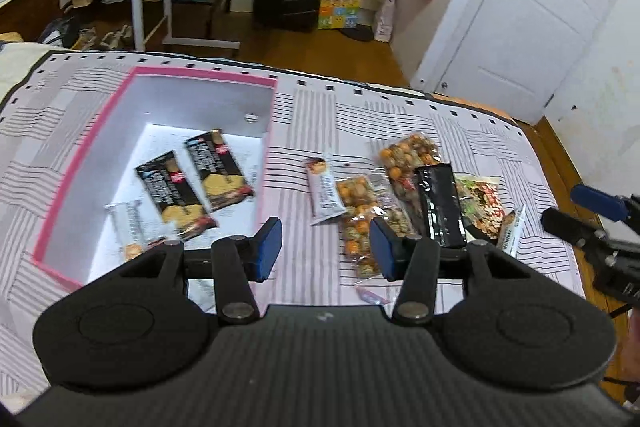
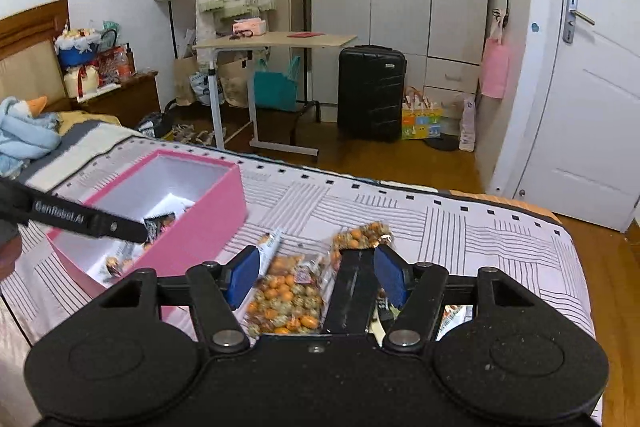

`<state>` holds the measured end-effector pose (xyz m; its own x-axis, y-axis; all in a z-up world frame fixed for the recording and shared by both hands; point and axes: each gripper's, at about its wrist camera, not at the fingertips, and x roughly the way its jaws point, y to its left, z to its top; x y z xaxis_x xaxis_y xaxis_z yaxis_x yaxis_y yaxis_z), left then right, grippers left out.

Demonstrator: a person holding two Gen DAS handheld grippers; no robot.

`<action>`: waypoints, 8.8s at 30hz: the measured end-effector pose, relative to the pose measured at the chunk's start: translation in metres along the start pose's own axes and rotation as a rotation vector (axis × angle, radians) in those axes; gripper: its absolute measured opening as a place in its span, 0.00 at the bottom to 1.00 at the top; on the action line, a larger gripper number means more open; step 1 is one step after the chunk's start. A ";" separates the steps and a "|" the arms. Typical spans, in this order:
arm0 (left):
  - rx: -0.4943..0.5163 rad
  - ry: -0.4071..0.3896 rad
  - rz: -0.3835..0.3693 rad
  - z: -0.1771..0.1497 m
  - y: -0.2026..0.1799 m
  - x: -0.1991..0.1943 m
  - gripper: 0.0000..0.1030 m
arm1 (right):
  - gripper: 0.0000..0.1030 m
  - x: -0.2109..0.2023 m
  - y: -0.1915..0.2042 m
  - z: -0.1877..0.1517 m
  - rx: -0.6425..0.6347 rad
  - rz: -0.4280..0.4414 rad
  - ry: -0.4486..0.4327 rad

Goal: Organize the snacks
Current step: 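Grasp a white wafer bar with the left tool while the right tool grasps a black packet, then lift the white bar and black packet and carry them toward the pink box, then lower both snacks into the pink box and open both tools, then move both open tools back over the snack pile, then grasp a white wafer bar with the left tool and lift it, then drop the white wafer bar into the pink box and open the left tool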

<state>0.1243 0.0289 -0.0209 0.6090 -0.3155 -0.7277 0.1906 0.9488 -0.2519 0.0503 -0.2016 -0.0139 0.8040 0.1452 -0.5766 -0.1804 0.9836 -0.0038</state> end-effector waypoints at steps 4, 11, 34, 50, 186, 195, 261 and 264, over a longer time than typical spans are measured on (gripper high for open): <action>0.029 0.000 0.015 0.000 -0.016 0.026 0.42 | 0.66 0.024 -0.005 -0.017 -0.006 0.016 0.023; 0.015 -0.017 0.084 0.002 -0.035 0.081 0.42 | 0.66 0.097 -0.005 -0.052 -0.079 -0.049 0.038; -0.137 -0.004 0.210 -0.012 -0.014 0.213 0.42 | 0.61 0.174 0.010 -0.088 -0.258 -0.303 -0.008; -0.177 0.013 0.171 -0.021 -0.009 0.194 0.30 | 0.51 0.133 -0.010 -0.079 0.063 -0.222 0.044; 0.163 0.042 -0.016 -0.015 -0.094 0.061 0.84 | 0.68 0.039 -0.063 -0.063 0.220 -0.065 0.084; 0.151 0.060 -0.186 -0.025 -0.139 0.116 0.79 | 0.67 0.086 -0.083 -0.107 0.263 -0.142 0.025; -0.118 0.040 0.009 0.006 0.021 -0.017 0.35 | 0.36 0.081 0.127 0.030 -0.319 0.354 0.024; -0.161 0.112 0.041 0.009 0.048 0.007 0.35 | 0.36 0.106 0.144 0.027 -0.348 0.383 0.065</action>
<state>0.1446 0.0723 -0.0318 0.5224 -0.2846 -0.8038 0.0361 0.9492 -0.3126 0.1245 -0.0415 -0.0536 0.6089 0.4696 -0.6393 -0.6408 0.7662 -0.0475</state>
